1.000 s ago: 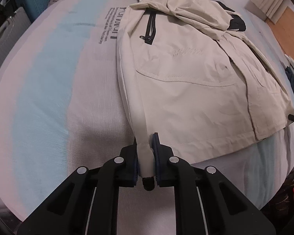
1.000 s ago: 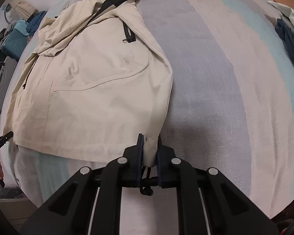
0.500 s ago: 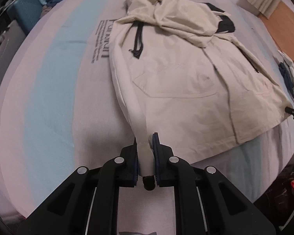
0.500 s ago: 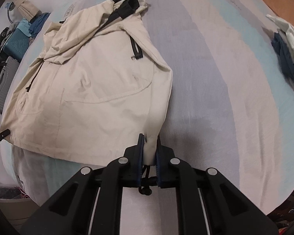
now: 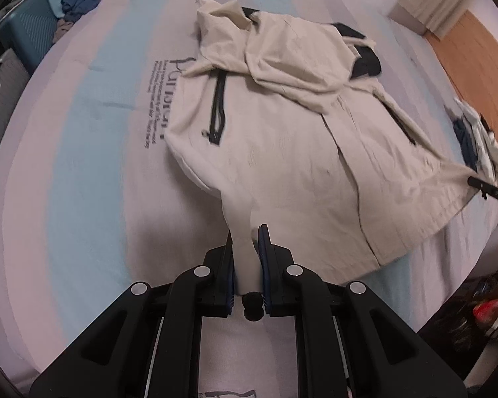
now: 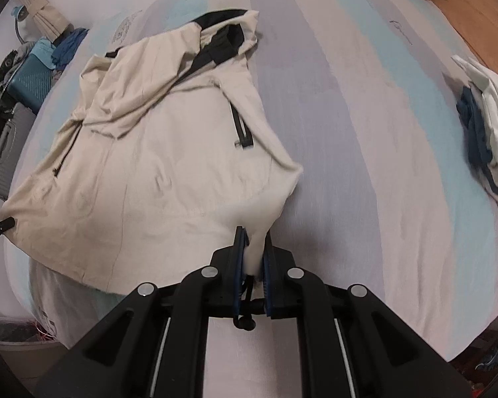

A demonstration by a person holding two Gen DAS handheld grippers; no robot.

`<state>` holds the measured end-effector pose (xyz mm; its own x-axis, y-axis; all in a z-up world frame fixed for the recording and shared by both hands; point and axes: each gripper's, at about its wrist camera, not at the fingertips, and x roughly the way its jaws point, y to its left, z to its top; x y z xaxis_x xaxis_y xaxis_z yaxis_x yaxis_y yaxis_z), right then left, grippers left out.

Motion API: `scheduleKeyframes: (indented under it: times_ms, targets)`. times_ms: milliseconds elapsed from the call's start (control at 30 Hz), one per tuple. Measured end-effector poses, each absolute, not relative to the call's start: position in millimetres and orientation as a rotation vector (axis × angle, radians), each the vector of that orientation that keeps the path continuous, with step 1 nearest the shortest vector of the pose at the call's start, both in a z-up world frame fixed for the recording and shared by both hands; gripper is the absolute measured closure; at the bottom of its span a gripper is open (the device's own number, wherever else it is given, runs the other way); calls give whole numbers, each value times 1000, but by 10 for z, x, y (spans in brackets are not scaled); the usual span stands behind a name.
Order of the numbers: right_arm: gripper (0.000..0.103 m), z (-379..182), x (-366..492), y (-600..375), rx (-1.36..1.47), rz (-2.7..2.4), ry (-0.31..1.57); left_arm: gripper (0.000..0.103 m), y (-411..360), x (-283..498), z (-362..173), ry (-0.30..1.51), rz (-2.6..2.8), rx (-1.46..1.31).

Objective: Fold large clothes
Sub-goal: 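Lift the hem with both tools and fold it over toward the hood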

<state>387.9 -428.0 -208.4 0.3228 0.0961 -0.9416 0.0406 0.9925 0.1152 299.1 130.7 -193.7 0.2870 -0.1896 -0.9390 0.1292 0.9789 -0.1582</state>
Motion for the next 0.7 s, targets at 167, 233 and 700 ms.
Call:
scheduleKeyframes:
  times_ms: [167, 233, 700]
  targets:
    - [95, -1974, 4220, -4405, 124, 86, 1235, 92, 1410, 3322, -1774, 1263, -151, -87]
    - [95, -1952, 4362, -4464, 142, 101, 1238, 92, 1422, 3454, -1720, 1270, -127, -93]
    - [96, -1735, 5828, -4628, 126, 173, 1211, 92, 1655, 4942, -1430, 1258, -33, -87]
